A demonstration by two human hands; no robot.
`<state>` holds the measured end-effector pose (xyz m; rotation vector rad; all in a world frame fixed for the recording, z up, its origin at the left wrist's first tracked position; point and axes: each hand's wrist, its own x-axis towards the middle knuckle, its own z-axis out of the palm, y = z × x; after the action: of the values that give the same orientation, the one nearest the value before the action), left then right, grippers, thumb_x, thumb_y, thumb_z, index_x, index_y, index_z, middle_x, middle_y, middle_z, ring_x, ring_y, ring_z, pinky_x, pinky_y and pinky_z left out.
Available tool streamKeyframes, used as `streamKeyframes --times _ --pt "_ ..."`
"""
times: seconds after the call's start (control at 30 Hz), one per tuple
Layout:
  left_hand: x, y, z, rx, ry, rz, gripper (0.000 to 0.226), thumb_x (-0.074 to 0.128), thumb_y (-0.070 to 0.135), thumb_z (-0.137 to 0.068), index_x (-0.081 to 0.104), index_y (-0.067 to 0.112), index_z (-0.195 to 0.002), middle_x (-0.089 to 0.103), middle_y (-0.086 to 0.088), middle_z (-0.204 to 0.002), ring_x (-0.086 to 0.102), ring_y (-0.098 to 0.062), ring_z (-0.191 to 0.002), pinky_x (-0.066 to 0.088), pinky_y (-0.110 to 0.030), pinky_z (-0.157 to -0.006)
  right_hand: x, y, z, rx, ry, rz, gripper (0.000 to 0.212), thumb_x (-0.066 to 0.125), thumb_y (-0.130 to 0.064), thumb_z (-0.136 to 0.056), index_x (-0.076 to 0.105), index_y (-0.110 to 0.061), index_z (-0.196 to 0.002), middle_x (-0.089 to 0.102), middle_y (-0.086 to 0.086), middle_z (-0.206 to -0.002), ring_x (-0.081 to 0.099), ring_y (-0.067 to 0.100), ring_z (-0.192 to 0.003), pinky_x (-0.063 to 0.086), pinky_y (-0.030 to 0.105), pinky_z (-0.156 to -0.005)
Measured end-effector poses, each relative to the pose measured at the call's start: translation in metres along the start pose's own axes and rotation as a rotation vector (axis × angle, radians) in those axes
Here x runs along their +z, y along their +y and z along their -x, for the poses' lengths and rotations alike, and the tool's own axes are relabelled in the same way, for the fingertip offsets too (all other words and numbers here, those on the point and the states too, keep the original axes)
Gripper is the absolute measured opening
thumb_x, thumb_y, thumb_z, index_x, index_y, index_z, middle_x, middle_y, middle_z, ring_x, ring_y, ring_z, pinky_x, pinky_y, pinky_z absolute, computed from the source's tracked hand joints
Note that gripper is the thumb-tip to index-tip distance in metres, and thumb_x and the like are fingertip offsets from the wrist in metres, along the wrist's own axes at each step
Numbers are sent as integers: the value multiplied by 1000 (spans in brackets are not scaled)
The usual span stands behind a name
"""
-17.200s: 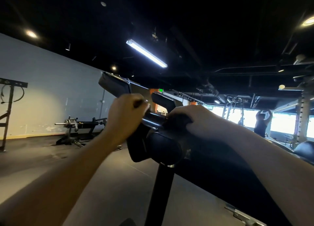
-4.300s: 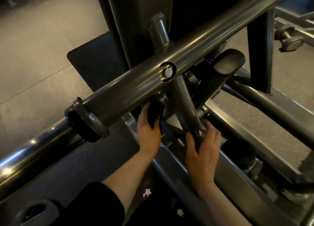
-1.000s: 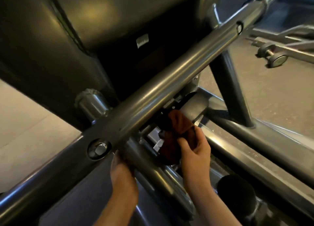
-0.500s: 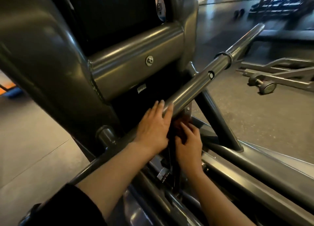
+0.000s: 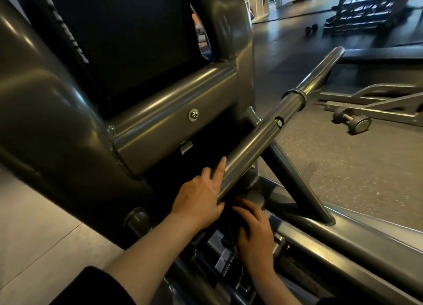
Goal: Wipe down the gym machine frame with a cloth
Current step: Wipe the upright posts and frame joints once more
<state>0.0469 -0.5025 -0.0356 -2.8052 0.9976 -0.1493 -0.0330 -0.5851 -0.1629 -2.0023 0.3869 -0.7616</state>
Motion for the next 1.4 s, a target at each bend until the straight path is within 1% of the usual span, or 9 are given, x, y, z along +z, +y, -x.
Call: streamKeyframes --times 0.1,0.2,0.3,0.4,0.57,0.77,1.1,1.3,1.4 --pt "-7 1 -17 -87 -48 41 88 44 62 -93 -3 20 -154 47 -10 -134 58 -26 -109 47 -33 -82 -12 -25 -16 147 302 -254 55 57 14 -84 61 -20 -127 49 0 -134 46 7 -124 41 25 -109" --pt "-9 5 -47 -132 -71 207 72 45 50 -97 15 17 -153 53 -12 -135 56 -30 -116 45 -36 -89 -16 -43 -47 10 229 -291 52 54 0 -91 52 -20 -139 34 -1 -150 27 3 -141 19 8 -113" --pt "-9 17 -76 -174 -72 348 51 42 32 -99 31 18 -147 53 -9 -135 57 -28 -117 45 -35 -93 -17 -44 -96 -104 38 -143 48 46 -21 -92 50 -22 -141 31 0 -156 18 15 -148 14 24 -119" --pt "-13 28 -99 -161 -93 243 35 50 30 -94 53 11 -124 63 -11 -120 61 -28 -109 48 -33 -86 -26 -39 -162 -148 -88 82 42 51 -23 -96 54 -19 -137 38 3 -153 22 21 -146 20 36 -120" --pt "-11 29 -104 -252 -134 280 57 75 44 -74 47 17 -115 64 -4 -111 63 -24 -103 52 -33 -82 -23 -38 -219 -152 -162 275 49 60 -3 -84 51 -8 -132 41 8 -147 34 25 -138 30 31 -112" --pt "-12 32 -103 -267 -128 261 62 77 42 -75 44 14 -120 61 -8 -117 61 -27 -108 51 -35 -85 -28 -36 -226 -89 -122 174 43 56 0 -85 48 -9 -126 50 7 -128 49 23 -117 43 33 -94" --pt "-13 36 -96 -236 -65 205 54 74 40 -79 43 12 -114 60 -9 -115 63 -26 -100 47 -31 -71 -26 -47 -251 203 52 -41 23 46 -10 -98 45 -6 -120 51 12 -121 53 30 -109 48 46 -93" --pt "-11 34 -96 -189 -41 171 68 72 43 -80 33 16 -129 56 -10 -119 61 -28 -102 46 -33 -71 -21 -25 -263 96 144 400 26 47 -14 -97 46 -13 -123 54 12 -122 47 31 -115 42 43 -96" --pt "-9 34 -97 -170 -35 179 68 71 45 -79 33 17 -127 56 -10 -118 61 -29 -102 42 -32 -69 -26 -22 -267 83 117 385 27 48 -13 -96 49 -15 -123 55 12 -123 46 32 -116 42 43 -96"
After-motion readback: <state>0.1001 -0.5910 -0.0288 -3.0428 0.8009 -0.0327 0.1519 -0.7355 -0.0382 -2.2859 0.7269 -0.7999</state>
